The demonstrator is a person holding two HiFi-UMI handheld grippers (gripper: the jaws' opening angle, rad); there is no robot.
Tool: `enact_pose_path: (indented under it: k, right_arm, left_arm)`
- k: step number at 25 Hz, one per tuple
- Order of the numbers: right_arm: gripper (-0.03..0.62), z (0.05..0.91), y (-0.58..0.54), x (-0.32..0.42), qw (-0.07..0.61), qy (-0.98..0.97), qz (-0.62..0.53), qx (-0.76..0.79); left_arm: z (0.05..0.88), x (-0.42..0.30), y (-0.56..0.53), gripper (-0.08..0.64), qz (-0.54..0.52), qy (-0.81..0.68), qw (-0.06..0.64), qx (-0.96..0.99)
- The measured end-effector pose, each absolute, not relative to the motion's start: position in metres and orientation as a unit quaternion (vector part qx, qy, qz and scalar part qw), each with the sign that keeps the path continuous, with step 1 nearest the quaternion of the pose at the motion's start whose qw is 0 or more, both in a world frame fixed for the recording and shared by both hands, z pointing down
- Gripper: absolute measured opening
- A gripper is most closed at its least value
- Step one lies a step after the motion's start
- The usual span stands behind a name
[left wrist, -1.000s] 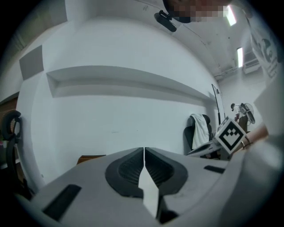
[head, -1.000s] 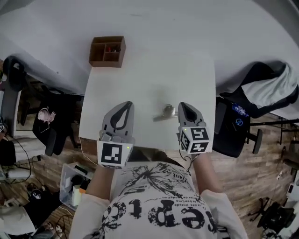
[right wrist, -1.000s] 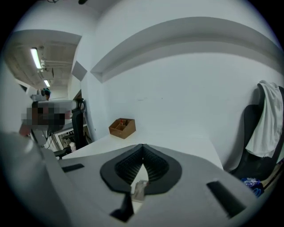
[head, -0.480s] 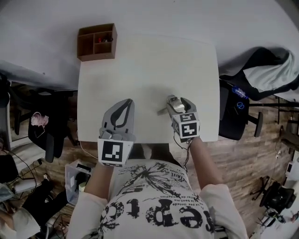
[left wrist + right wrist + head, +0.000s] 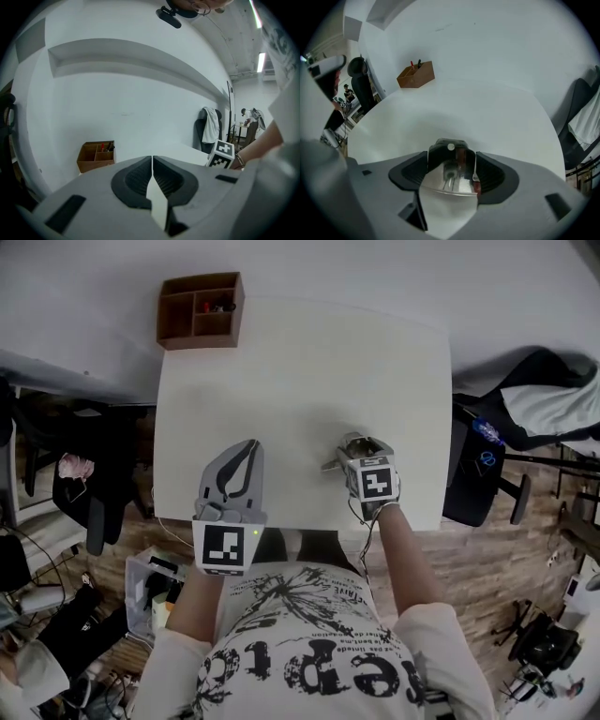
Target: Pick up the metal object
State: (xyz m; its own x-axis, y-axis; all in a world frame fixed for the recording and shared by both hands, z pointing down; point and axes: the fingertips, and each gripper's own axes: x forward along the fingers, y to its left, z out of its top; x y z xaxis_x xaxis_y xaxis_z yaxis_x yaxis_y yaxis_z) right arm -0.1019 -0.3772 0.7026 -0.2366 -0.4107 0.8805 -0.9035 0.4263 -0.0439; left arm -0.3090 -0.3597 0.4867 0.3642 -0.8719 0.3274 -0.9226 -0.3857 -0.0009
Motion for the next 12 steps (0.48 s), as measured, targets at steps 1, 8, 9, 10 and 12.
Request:
enact_pose_path:
  k: [1,8,9,10,12]
  right_arm:
    - [0.312,0.7046,-0.3778,-0.1008,0.426,-0.728,0.297,0.448]
    - [0.293,0.7111,-0.3799,-0.1038,0.434,-0.714,0.316,0.449]
    - [0.293,0.7112,-0.3806,-0.1036,0.432,-0.713,0.316,0.452]
    - [0.290,0.7112,-0.3811,-0.1035,0.431,-0.713,0.316,0.454]
    - [0.285,0.7107,-0.3813,-0.1029,0.429,-0.713,0.316,0.456]
  left_arm:
    - [0.4869,-0.3089,-0.3613,0.012,0.136,-0.548,0.093,0.820]
    - [0.4912,-0.3134,-0.3661,0.012,0.125,-0.552,0.077,0.821]
    - [0.4917,-0.3130,-0.3659,0.012,0.127,-0.552,0.079,0.821]
    - [0.4917,-0.3125,-0.3653,0.012,0.129,-0.551,0.084,0.820]
    - [0.4911,-0.3115,-0.3637,0.012,0.131,-0.551,0.084,0.820]
